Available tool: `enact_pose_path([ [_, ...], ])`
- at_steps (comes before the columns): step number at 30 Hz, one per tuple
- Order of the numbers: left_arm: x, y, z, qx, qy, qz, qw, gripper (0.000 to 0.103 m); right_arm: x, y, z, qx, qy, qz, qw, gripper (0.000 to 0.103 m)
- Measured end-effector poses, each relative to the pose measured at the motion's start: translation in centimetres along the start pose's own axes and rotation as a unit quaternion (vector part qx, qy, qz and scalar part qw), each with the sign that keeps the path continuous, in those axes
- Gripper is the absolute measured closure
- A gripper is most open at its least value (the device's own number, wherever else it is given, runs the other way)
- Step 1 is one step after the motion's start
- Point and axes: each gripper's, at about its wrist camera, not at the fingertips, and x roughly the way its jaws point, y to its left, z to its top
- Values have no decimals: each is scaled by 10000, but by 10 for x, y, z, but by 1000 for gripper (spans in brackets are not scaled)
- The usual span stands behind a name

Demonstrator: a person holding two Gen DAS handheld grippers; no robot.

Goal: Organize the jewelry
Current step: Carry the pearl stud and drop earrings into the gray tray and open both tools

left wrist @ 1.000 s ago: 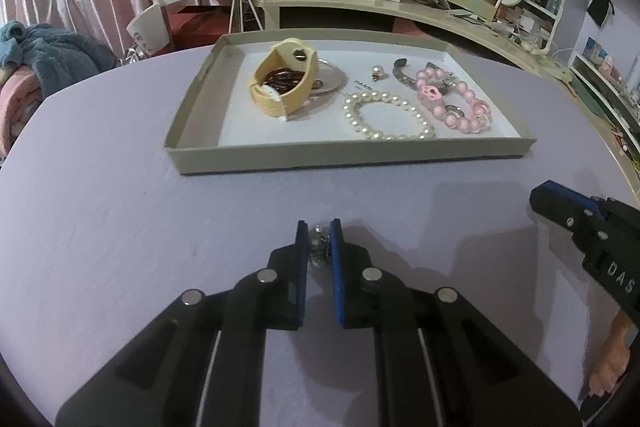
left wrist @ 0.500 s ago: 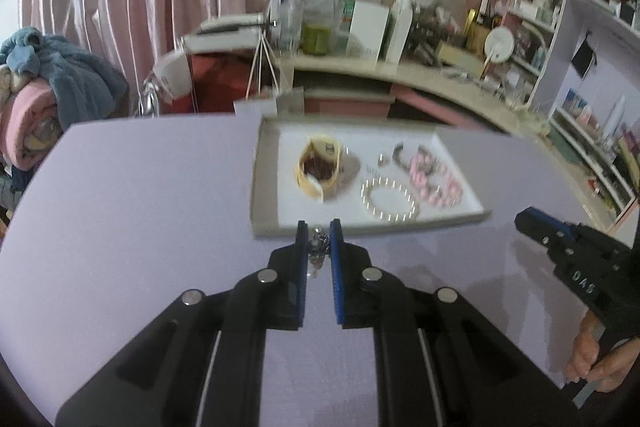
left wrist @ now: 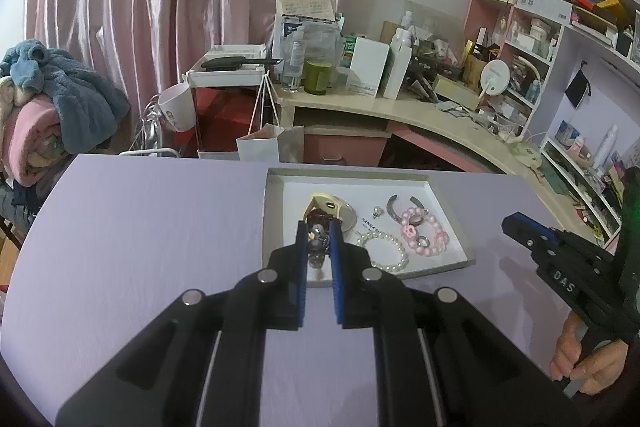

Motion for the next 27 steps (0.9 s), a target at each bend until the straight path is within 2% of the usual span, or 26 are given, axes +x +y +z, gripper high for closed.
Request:
enact_pose_path([
  [10,19,-8,14,54,15,-116,9999,92,22,-8,19,83,-22,-78,9999,89],
  [15,34,-10,26,25,-14,-163,9999,92,40,-13,30,280,-111,27,9995,89],
  [23,72,-8,25,19,177,-237,9996,92,109,-16,6,406,558,108,9976,89],
  [27,86,-7,22,37,260,-266,9993,92,124,-17,-4,392,771,167,9961,89],
])
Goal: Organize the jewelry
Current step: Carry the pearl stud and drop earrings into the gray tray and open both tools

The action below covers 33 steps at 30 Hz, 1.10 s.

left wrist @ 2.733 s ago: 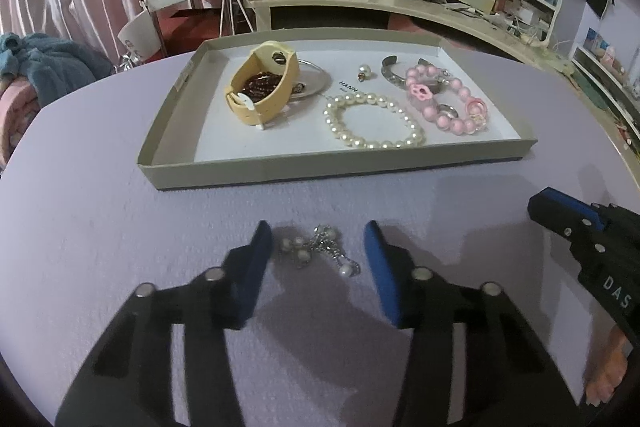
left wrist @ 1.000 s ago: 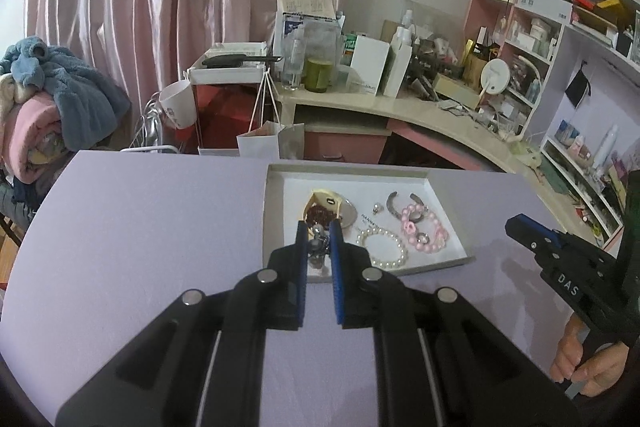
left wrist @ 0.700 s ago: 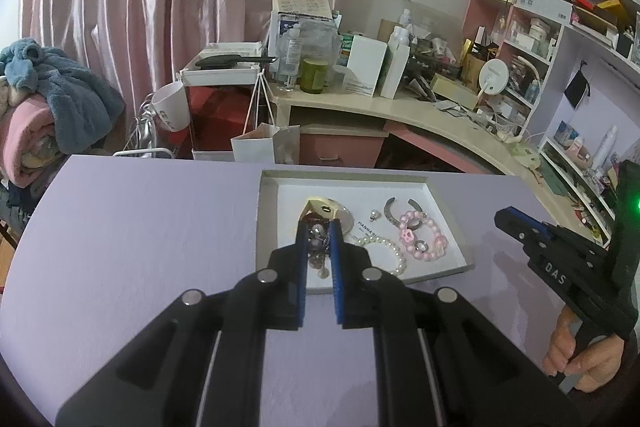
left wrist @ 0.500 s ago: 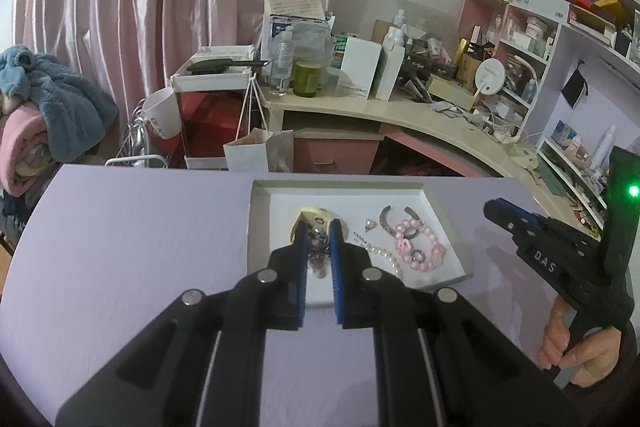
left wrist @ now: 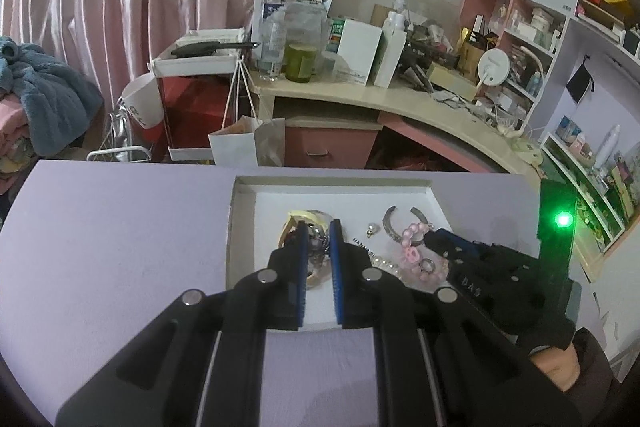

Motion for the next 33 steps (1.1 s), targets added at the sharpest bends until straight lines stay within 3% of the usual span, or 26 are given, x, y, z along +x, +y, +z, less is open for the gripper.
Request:
enact_pose_path([
  [2,6,1,-1,-6,32,-7,10000,92,2,-2,-2,56,78,52,9999,86],
  [5,12,3,-2,-22,62,-25,10000,92,-1,-7,-3,181,82,118,9997,56],
  [6,13,3,-3,-22,69,-30,10000,92,-3,-8,-2,172,24,101,9998,54],
  [22,44,-16,-16,123,322,-160,9993,92,-17,-23,-11,-40,-210,-448,9988,52],
  [26,53,-21,-18,157,366,-202,9990,92,-19,-24,-13,-219,-341,-667,9970,43],
  [33,70,-32,-22,211,484,-283,9982,92,-18,-33,-16,-195,-435,-754,9960,43],
])
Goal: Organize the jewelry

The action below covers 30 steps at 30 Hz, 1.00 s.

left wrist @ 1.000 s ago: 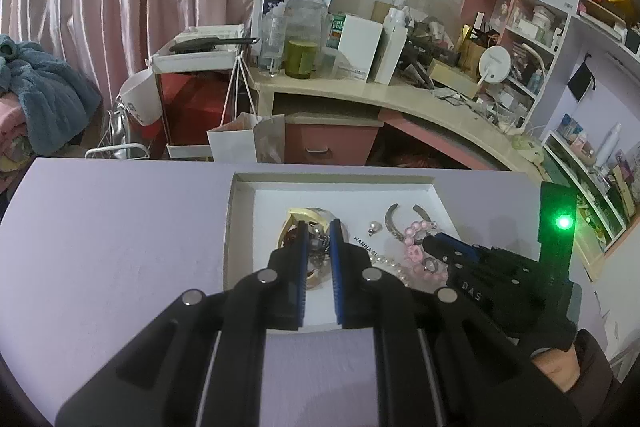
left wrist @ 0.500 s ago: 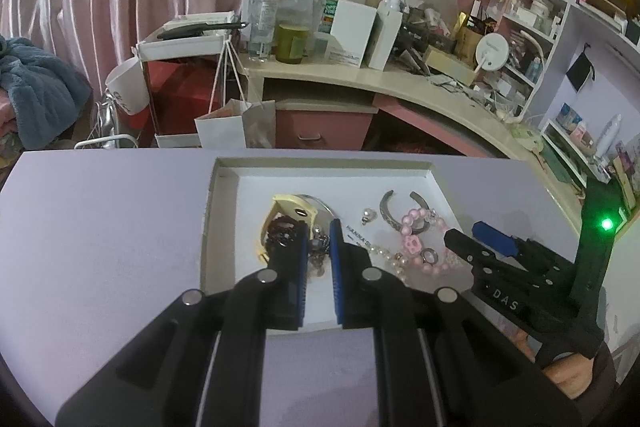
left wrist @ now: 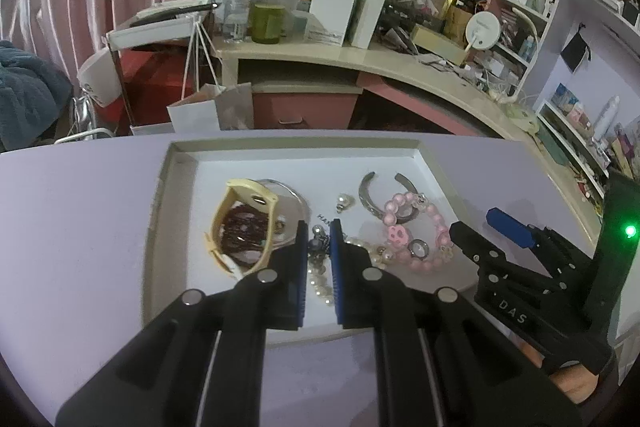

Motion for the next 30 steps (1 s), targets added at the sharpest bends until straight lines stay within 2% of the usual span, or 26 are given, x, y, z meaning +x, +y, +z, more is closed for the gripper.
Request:
enact_pose_path([
  [8,19,-7,-3,3,119,29,9999,91,-1,-1,-2,-36,-47,-3,10000,42],
  [9,18,-6,-3,-16,109,64,9999,88,-1,-1,-2,-37,-47,-6,10000,42],
  [11,15,-3,-4,-31,77,95,9999,73,-2,-2,-2,-14,-56,-2,10000,41],
  [12,12,-2,-4,-43,44,131,9999,61,-2,-2,-2,-9,-62,-2,10000,41],
  [15,-5,9,-4,-136,-133,165,9997,51,-9,-1,-1,21,-132,8,9999,32],
  [18,-24,19,-5,-245,-293,216,9990,33,-19,0,1,39,-181,49,9998,24],
  [22,-56,30,-12,-268,-652,492,9963,10,-33,4,3,40,-228,134,9996,15],
  [25,-76,37,-20,-299,-889,623,9936,2,-44,11,3,15,-272,202,9994,8],
  [30,-99,49,-42,-445,-1130,867,9888,2,-58,24,-4,-61,-374,300,9988,1],
])
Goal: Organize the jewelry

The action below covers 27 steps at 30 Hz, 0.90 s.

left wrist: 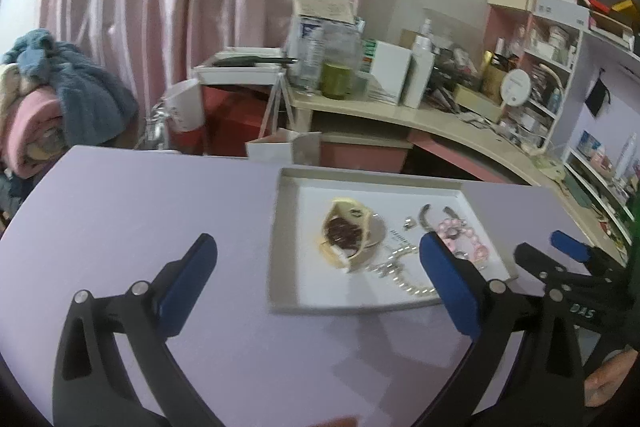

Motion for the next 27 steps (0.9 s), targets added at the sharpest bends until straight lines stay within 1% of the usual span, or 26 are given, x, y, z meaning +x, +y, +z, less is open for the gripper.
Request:
enact_pose_path([
  [3,-13,8,-11,-70,-183,124,9997,2,-6,9,-9,-69,-57,-10,10000,1],
  [6,-27,10,-20,-86,-386,37,9992,2,-14,14,-18,-32,-201,-66,9998,1],
  [9,-38,6,-28,30,-554,74,9984,2,-21,18,-27,35,-286,-77,9996,1],
  [14,-45,1,-40,143,-581,-37,9982,2,-26,26,-39,-1,-218,-118,9997,1],
  [18,-44,0,-47,211,-601,-93,9979,2,-30,28,-42,-21,-261,-133,9996,1],
  [21,-41,1,-54,216,-728,-50,9971,2,-32,26,-45,81,-371,-129,9992,1],
  [23,-37,2,-59,196,-738,-118,9970,2,-32,24,-48,166,-441,-99,9988,1],
  [27,-33,1,-64,269,-742,-173,9967,2,-33,28,-54,75,-601,-188,9980,1],
])
